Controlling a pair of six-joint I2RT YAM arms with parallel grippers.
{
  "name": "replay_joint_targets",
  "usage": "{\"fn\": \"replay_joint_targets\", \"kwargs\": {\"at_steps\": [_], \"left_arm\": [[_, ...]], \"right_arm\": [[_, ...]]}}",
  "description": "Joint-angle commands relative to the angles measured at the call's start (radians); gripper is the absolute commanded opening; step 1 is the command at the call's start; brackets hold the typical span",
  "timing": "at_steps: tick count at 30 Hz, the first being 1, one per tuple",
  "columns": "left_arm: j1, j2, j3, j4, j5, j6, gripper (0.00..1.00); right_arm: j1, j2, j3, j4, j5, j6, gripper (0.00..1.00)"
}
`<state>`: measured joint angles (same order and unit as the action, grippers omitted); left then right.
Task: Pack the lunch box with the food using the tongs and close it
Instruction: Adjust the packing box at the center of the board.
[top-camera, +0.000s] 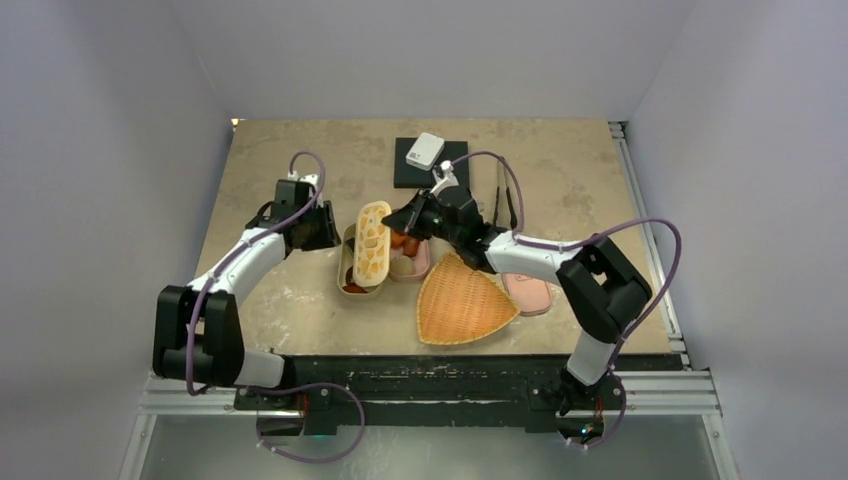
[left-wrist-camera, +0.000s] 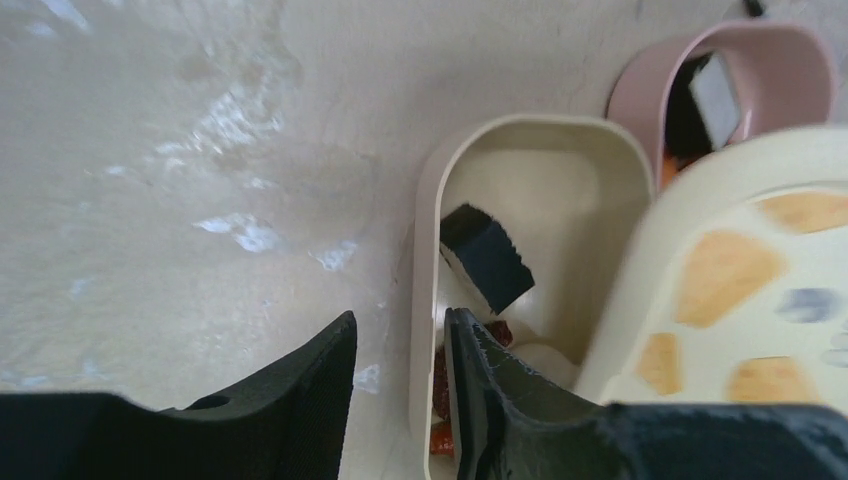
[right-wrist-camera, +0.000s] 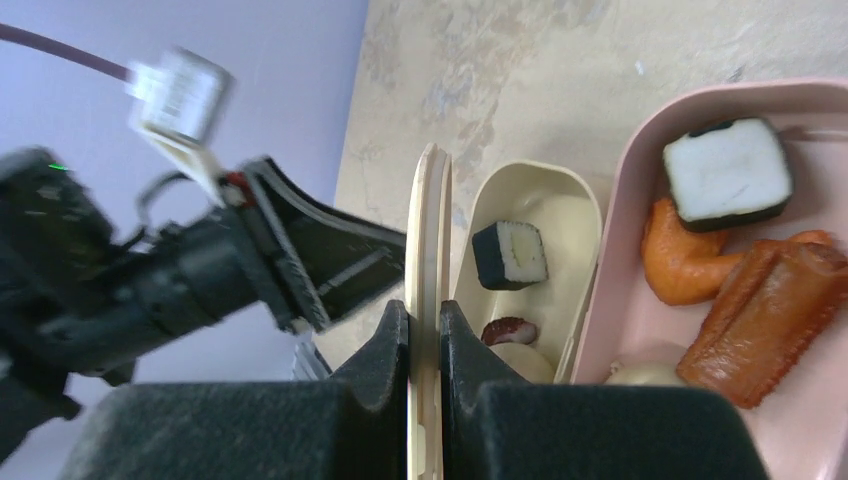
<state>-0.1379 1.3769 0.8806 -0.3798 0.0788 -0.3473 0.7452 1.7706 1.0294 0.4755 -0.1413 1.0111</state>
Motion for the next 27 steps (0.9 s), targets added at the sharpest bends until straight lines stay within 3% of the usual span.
{"fn": "replay_joint_targets", "kwargs": {"at_steps": [1, 6, 8, 10, 11, 22, 27], "left_arm": [[-0.007, 0.043, -0.06, -0.022, 0.135, 0.006, 0.4], [-0.08, 0.079, -0.075, -0.046, 0.091, 0.011, 0.46], [-0.116, 0.111, -0.058, -0.067, 0.038, 0.02, 0.33], [-0.157, 0.125, -0.036, -0.092, -0.034, 0.026, 0.06], [-0.183, 0.12, -0.019, -0.107, -0.098, 0.027, 0.0], [-0.424, 0.088, 0.298, -0.403, -0.674, 0.072, 0.0], [-0.456, 0.207, 0.333, -0.506, -0.666, 0.113, 0.0]], "right_arm": [[-0.022, -0.155, -0.022, -0.03, 0.13, 0.005, 0.0], [-0.067, -0.267, -0.079, -0.082, 0.203, -0.032, 0.0], [-0.08, -0.312, -0.109, -0.085, 0.226, -0.04, 0.0], [-0.091, -0.357, -0.133, -0.096, 0.249, -0.052, 0.0], [-0.096, -0.376, -0.143, -0.102, 0.257, -0.058, 0.0], [-0.164, -0.505, -0.234, -0.121, 0.266, -0.092, 0.0], [-0.171, -0.513, -0.248, -0.114, 0.253, -0.091, 0.0]]}}
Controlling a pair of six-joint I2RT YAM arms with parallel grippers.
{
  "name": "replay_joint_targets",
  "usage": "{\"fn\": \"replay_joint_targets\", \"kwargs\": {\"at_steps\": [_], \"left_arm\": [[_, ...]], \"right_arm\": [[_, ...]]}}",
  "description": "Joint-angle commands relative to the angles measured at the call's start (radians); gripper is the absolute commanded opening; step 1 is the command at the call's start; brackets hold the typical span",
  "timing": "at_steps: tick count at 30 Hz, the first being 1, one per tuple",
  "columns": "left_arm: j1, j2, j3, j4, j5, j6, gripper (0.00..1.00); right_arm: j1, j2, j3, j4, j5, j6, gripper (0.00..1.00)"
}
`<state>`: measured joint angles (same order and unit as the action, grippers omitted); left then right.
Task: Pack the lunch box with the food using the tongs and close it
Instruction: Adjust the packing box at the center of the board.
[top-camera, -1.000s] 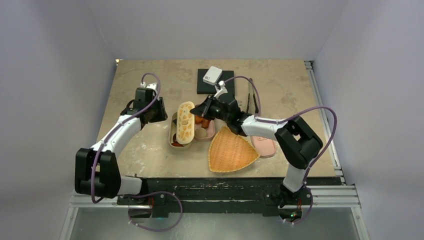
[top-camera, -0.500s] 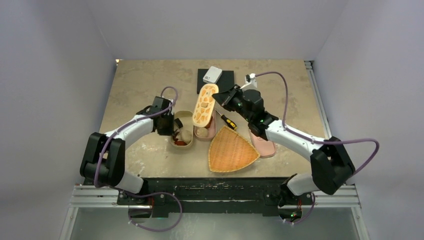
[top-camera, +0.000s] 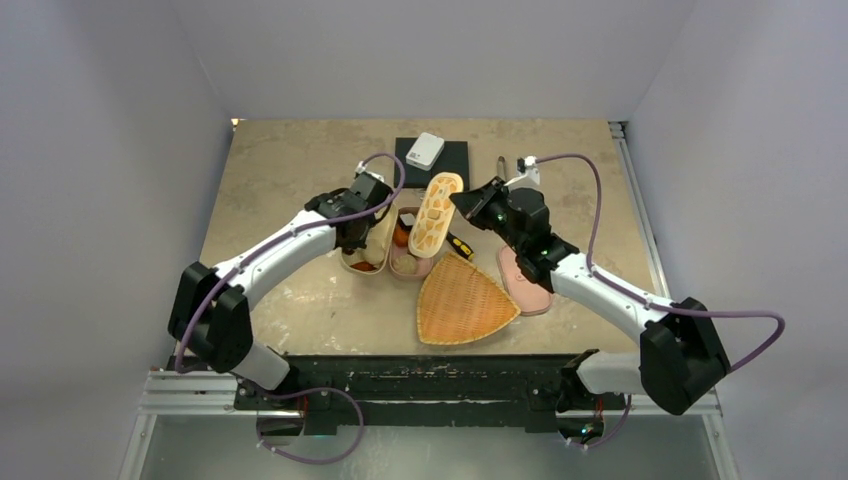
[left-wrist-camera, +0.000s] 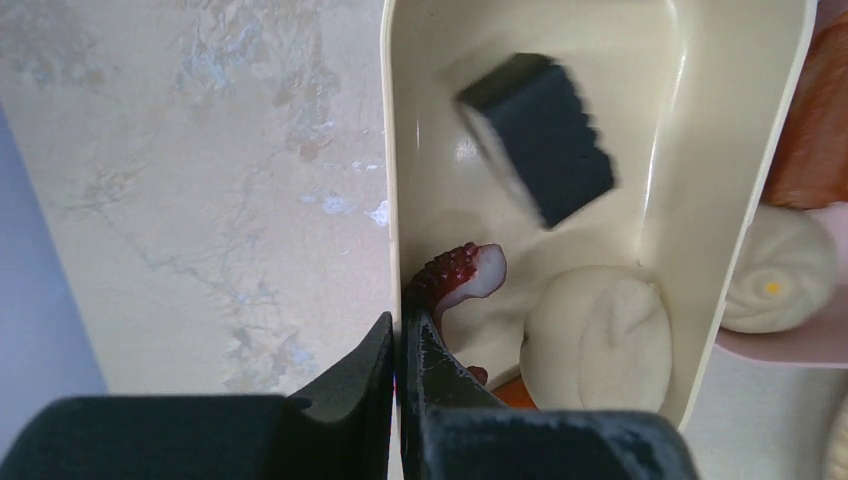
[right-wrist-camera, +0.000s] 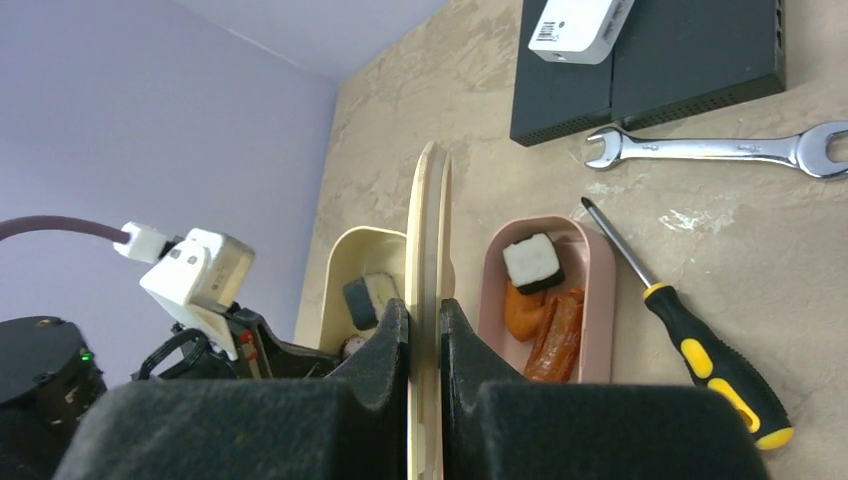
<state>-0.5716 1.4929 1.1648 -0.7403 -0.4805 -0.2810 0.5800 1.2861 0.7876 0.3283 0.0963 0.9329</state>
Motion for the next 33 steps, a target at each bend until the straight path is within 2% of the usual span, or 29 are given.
{"fn": "replay_joint_targets", "kwargs": {"at_steps": [1, 5, 8, 14, 16, 17, 18, 20, 21, 23, 25, 26, 27, 31, 33], "left_arm": [[-0.025, 0.102, 0.05, -0.156, -0.146, 0.049, 0.0], [-0.036, 0.11, 0.064, -0.123, -0.049, 0.048, 0.0], [-0.031, 0.125, 0.082, -0.138, -0.099, 0.058, 0.0], [0.04, 0.059, 0.03, -0.005, 0.121, -0.008, 0.0], [-0.021, 0.051, -0.022, 0.039, 0.127, -0.005, 0.0], [-0.015, 0.049, -0.037, 0.04, 0.154, -0.022, 0.0], [0.057, 0.021, -0.073, 0.075, 0.235, -0.035, 0.0], [0.265, -0.082, -0.183, 0.237, 0.528, -0.089, 0.0], [0.314, -0.111, -0.2, 0.285, 0.599, -0.1, 0.0], [0.324, -0.1, -0.184, 0.25, 0.629, -0.082, 0.0], [0.324, -0.092, -0.213, 0.288, 0.717, -0.074, 0.0], [0.325, -0.189, -0.237, 0.315, 0.744, -0.078, 0.0], [0.325, -0.122, -0.251, 0.335, 0.751, -0.085, 0.0], [0.328, -0.142, -0.284, 0.396, 0.765, -0.103, 0.0], [0.328, -0.14, -0.261, 0.358, 0.695, -0.067, 0.0]], "right_arm": [[-0.007, -0.032, -0.008, 0.032, 0.014, -0.013, 0.0], [-0.007, -0.051, -0.014, 0.025, 0.027, -0.014, 0.0], [-0.008, -0.06, -0.008, 0.01, 0.037, -0.02, 0.0], [-0.009, -0.071, -0.007, 0.002, 0.053, -0.02, 0.0], [-0.009, -0.07, -0.005, 0.0, 0.053, -0.02, 0.0], [-0.009, -0.069, -0.002, -0.001, 0.053, -0.02, 0.0], [-0.009, -0.067, -0.001, -0.001, 0.052, -0.02, 0.0], [-0.008, -0.065, -0.004, -0.002, 0.05, -0.02, 0.0], [-0.008, -0.065, -0.004, -0.002, 0.047, -0.02, 0.0], [-0.009, -0.064, -0.003, -0.004, 0.045, -0.02, 0.0], [-0.009, -0.061, 0.0, -0.006, 0.05, -0.02, 0.0], [-0.008, -0.058, 0.001, -0.005, 0.052, -0.02, 0.0], [-0.008, -0.055, 0.002, -0.005, 0.05, -0.02, 0.0], [-0.008, -0.054, 0.0, -0.005, 0.044, -0.02, 0.0], [-0.009, -0.056, 0.004, -0.006, 0.046, -0.02, 0.0]]}}
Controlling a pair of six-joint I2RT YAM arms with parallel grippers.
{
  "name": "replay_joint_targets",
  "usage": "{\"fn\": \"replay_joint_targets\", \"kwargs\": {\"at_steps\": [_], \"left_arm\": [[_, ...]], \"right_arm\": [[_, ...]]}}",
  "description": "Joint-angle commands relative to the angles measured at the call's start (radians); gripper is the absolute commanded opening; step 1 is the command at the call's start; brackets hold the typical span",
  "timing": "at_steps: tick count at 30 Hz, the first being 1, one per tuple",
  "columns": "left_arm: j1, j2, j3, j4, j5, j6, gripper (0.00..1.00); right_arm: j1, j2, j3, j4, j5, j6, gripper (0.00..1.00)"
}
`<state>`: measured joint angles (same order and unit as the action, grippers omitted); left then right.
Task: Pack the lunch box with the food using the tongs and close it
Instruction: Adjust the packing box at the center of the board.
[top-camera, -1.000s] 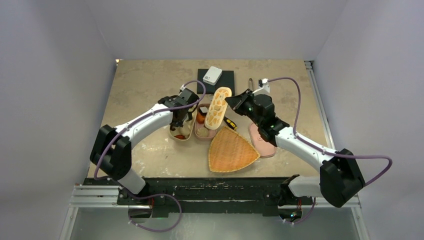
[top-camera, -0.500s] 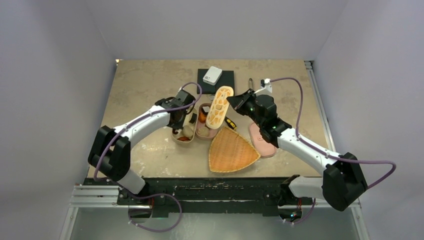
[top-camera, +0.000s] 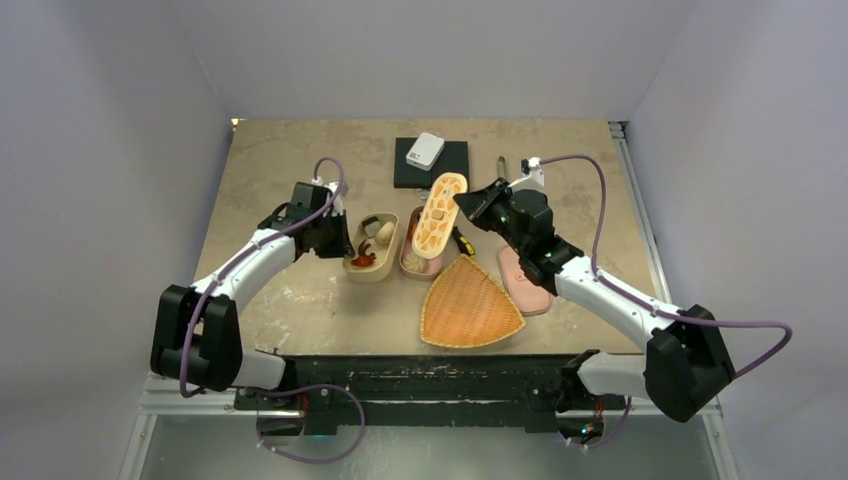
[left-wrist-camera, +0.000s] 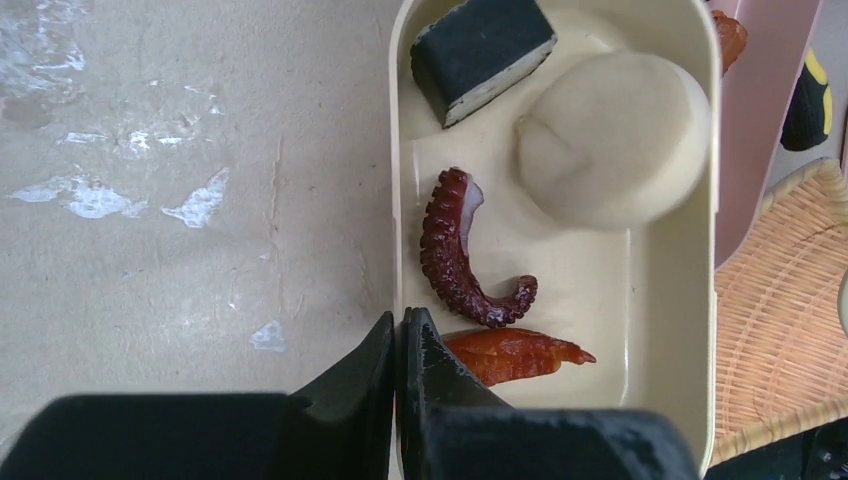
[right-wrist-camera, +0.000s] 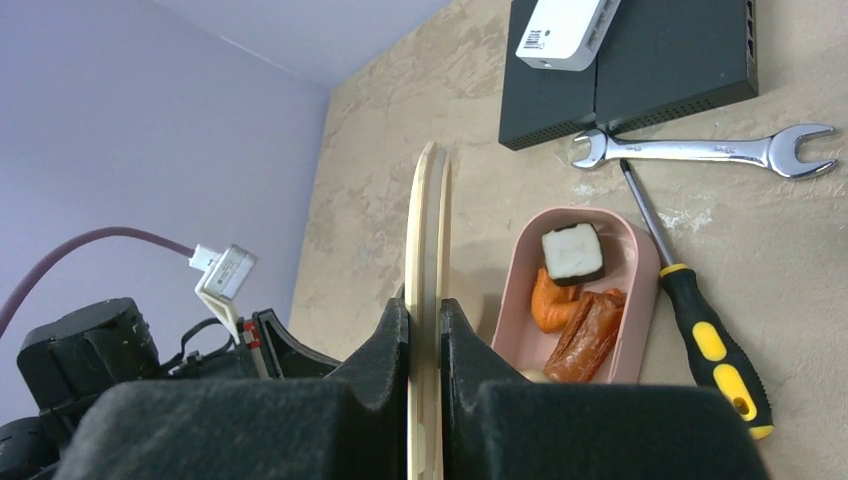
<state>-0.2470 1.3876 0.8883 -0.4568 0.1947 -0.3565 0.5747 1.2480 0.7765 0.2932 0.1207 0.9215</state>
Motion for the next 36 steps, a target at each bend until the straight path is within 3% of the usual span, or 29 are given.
{"fn": "replay_joint_targets", "kwargs": {"at_steps": [1, 5, 11, 21, 35, 36], "left_arm": [[0.003, -0.04, 0.017, 0.068, -0.008, 0.019, 0.0], [-0.002, -0.093, -0.011, 0.092, -0.102, 0.041, 0.0], [-0.139, -0.25, -0.064, 0.151, -0.457, 0.094, 0.0], [-0.144, -0.331, -0.119, 0.253, -0.631, -0.004, 0.0], [-0.184, 0.021, -0.082, 0.254, -0.44, -0.077, 0.0], [-0.187, 0.048, -0.071, 0.235, -0.409, -0.085, 0.07]], "right_arm": [[-0.003, -0.017, 0.017, 0.029, 0.023, -0.009, 0.0], [-0.003, -0.007, 0.02, 0.029, 0.021, -0.009, 0.0], [-0.004, 0.013, 0.015, 0.056, -0.001, -0.009, 0.0], [-0.003, 0.017, 0.007, 0.07, -0.01, 0.003, 0.0], [-0.003, -0.022, -0.009, 0.066, 0.001, -0.002, 0.0], [-0.004, -0.024, -0.01, 0.065, 0.003, -0.005, 0.0]]}}
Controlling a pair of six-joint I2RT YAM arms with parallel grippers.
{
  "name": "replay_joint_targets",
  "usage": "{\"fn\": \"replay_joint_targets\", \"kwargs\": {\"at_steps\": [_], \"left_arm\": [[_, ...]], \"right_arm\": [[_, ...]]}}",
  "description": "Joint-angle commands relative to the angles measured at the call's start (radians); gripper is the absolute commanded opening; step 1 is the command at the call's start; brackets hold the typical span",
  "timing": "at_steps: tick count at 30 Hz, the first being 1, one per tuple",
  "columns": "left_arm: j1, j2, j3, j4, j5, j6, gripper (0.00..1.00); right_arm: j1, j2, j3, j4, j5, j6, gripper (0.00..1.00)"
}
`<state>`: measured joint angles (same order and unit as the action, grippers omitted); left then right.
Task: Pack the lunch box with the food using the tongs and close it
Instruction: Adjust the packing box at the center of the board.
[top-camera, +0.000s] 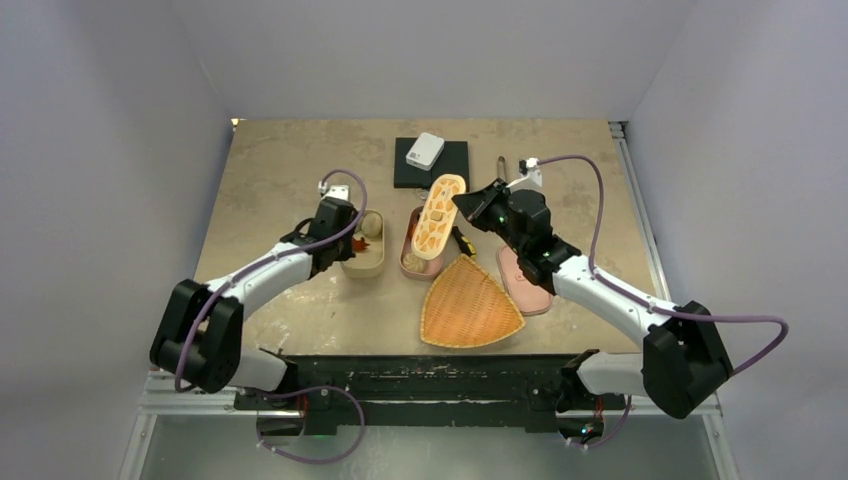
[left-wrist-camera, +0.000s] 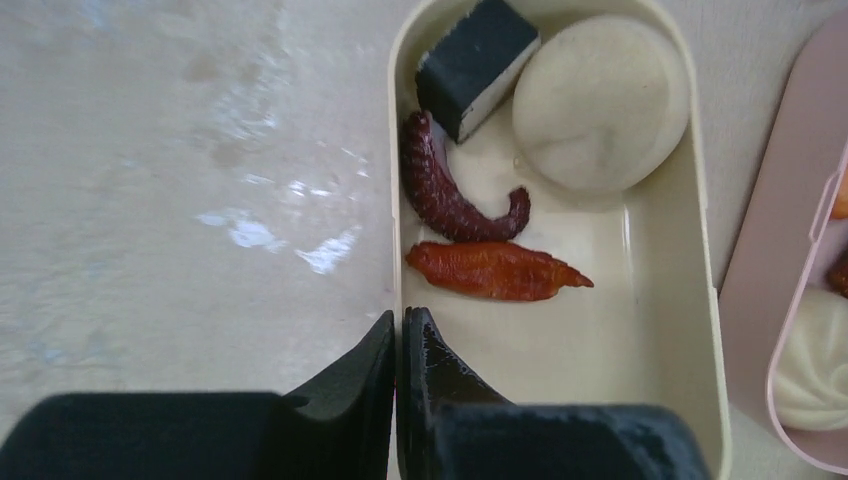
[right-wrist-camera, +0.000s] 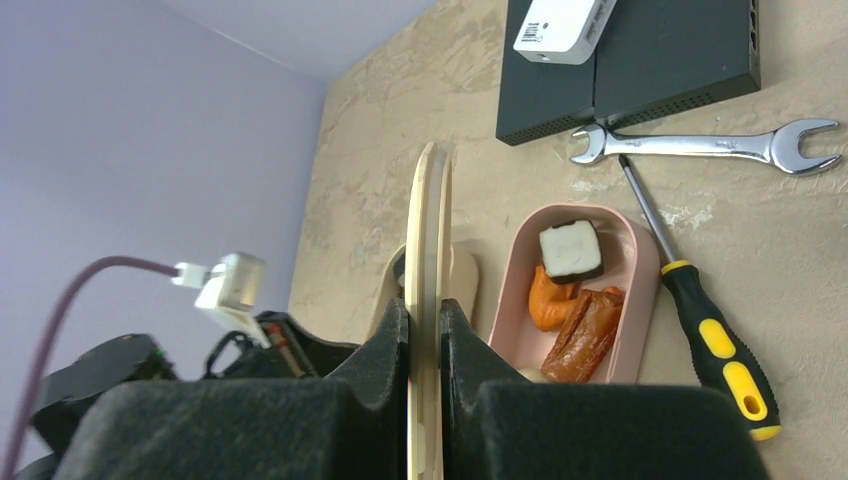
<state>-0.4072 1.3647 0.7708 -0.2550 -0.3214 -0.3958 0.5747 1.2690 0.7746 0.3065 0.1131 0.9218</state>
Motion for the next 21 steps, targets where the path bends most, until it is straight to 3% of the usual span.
{"fn": "replay_joint_targets", "kwargs": {"at_steps": [1, 3, 5, 13, 21], "left_arm": [[-0.025, 0.088, 0.053, 0.013, 0.131, -0.051, 0.19], [-0.024, 0.089, 0.059, -0.017, 0.139, -0.057, 0.43], [-0.014, 0.065, 0.067, -0.024, 0.146, -0.058, 0.54], [0.068, -0.009, 0.112, -0.013, 0.19, -0.051, 0.56], [0.07, 0.132, 0.254, 0.058, 0.287, -0.004, 0.6]], "right_arm": [[-0.003, -0.049, -0.006, 0.049, 0.012, -0.008, 0.0], [-0.003, -0.055, 0.0, 0.04, 0.015, -0.015, 0.0], [-0.003, -0.058, 0.001, 0.035, 0.019, -0.02, 0.0], [-0.003, -0.031, 0.027, 0.036, -0.009, -0.041, 0.0], [-0.003, 0.02, 0.049, 0.066, -0.028, -0.046, 0.0]]}}
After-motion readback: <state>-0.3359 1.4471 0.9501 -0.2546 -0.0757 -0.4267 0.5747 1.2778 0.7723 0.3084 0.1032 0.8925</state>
